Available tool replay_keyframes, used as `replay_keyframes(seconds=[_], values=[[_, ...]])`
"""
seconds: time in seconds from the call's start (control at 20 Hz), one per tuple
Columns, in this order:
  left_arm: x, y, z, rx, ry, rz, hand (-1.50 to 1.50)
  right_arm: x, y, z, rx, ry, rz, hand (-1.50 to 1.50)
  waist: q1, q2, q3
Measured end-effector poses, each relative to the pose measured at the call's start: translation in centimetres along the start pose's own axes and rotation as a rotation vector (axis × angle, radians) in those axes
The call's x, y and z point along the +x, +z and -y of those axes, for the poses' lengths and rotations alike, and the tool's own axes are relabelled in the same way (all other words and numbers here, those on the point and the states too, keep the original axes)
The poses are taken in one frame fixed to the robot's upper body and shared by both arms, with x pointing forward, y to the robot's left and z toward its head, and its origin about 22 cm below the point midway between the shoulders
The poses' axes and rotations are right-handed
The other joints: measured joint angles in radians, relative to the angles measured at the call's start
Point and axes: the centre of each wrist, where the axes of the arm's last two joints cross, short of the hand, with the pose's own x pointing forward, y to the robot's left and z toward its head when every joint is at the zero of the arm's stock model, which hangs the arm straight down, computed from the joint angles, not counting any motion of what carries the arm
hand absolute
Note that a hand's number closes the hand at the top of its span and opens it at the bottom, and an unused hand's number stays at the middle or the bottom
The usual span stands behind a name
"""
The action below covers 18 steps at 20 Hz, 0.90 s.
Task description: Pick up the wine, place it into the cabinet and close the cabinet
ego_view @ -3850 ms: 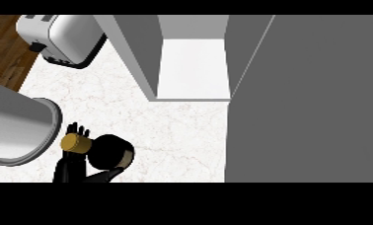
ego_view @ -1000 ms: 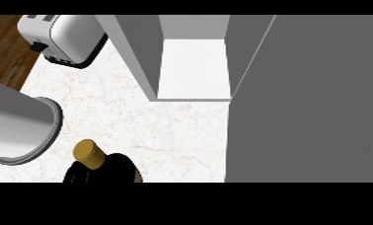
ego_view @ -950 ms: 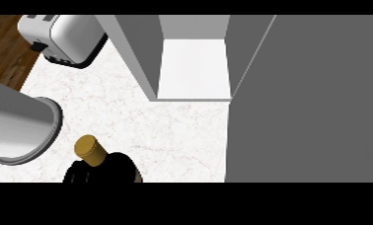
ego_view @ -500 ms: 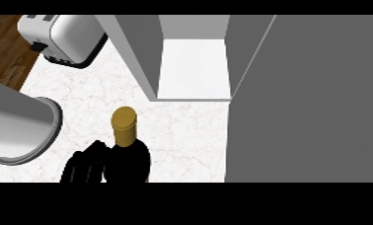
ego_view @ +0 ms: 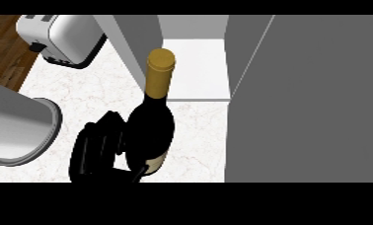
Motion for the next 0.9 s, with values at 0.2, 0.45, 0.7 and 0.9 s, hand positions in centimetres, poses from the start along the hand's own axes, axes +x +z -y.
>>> replay_keyframes(seconds=[0.2, 0.45, 0.7, 0.9], values=[[0.2, -2.2, 1.8, -0.008, -0.012, 0.002, 1.5, 0.2, 0.1, 0.1, -0.004, 0.002, -0.002, -1.5, -0.001, 0.0, 0.0], [-0.1, -5.6, 4.0, -0.003, -0.051, 0.021, 1.5, 0.3, -0.2, -0.3, 0.008, 0.008, -0.008, -1.5, -0.003, 0.0, 0.0], [-0.8, -8.0, 5.5, -0.002, -0.122, 0.023, 1.5, 0.0, -0.1, -0.7, 0.004, 0.006, -0.007, -1.5, -0.004, 0.001, 0.0], [-2.2, -8.6, 7.2, -0.009, -0.179, 0.007, 1.5, -0.4, -0.1, -1.1, 0.001, 0.014, 0.0, -1.5, -0.006, 0.001, 0.0]])
